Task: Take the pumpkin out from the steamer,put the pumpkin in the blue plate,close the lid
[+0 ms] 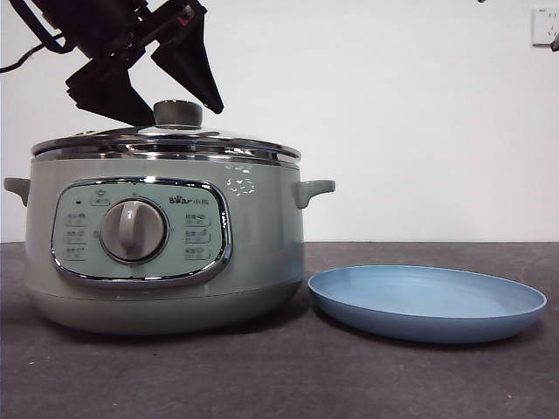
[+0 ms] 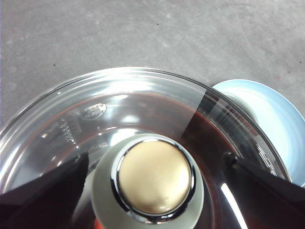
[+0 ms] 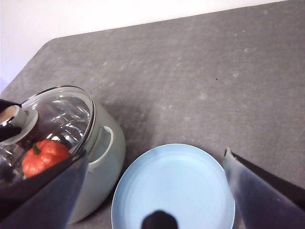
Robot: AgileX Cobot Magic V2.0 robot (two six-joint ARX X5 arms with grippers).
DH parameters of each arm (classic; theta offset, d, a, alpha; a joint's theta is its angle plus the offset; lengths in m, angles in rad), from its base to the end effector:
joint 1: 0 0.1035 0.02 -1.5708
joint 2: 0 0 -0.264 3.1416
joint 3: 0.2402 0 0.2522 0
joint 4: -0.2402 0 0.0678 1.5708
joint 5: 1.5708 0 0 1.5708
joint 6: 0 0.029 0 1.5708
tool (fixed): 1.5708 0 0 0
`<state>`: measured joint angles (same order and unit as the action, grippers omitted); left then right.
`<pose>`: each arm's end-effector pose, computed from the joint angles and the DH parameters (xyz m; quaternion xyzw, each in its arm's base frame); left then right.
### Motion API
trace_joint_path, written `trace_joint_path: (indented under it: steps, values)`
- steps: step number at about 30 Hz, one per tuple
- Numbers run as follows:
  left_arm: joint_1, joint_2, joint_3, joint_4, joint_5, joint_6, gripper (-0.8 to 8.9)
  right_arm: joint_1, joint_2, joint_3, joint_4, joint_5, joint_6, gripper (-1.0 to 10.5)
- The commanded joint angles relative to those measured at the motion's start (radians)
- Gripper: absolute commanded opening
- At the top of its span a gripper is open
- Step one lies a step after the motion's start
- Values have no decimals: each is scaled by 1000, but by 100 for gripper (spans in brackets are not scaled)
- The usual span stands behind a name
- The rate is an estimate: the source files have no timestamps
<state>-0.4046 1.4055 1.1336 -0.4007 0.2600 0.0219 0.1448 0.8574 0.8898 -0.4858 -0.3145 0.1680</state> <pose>0.2761 -0.1264 0.2962 0.0336 0.3257 -0.3115 0.8920 0.1727 0.0343 0.3292 0.0986 0.2418 0.2022 0.9439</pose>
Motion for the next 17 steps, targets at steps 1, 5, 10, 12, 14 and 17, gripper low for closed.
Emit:
trace_joint_path:
  steps: [1, 5, 10, 12, 14, 17]
  values:
    - [-3, 2, 0, 2, -2, 35, 322, 3, 2, 4, 4, 0, -2, 473]
    - [-3, 2, 0, -20, 1, 68, 17, 3, 2, 3, 5, 0, -2, 473]
    - [-3, 1, 0, -19, 2, 69, -9, 2, 2, 3, 5, 0, -1, 473]
    - [-2, -1, 1, -17, 1, 69, -9, 2, 2, 3, 5, 0, -1, 473]
    - [-2, -8, 1, -11, -1, 69, -9, 2, 2, 3, 5, -1, -1, 473]
    - [-2, -31, 1, 11, -3, 69, -9, 3, 2, 4, 7, -2, -2, 473]
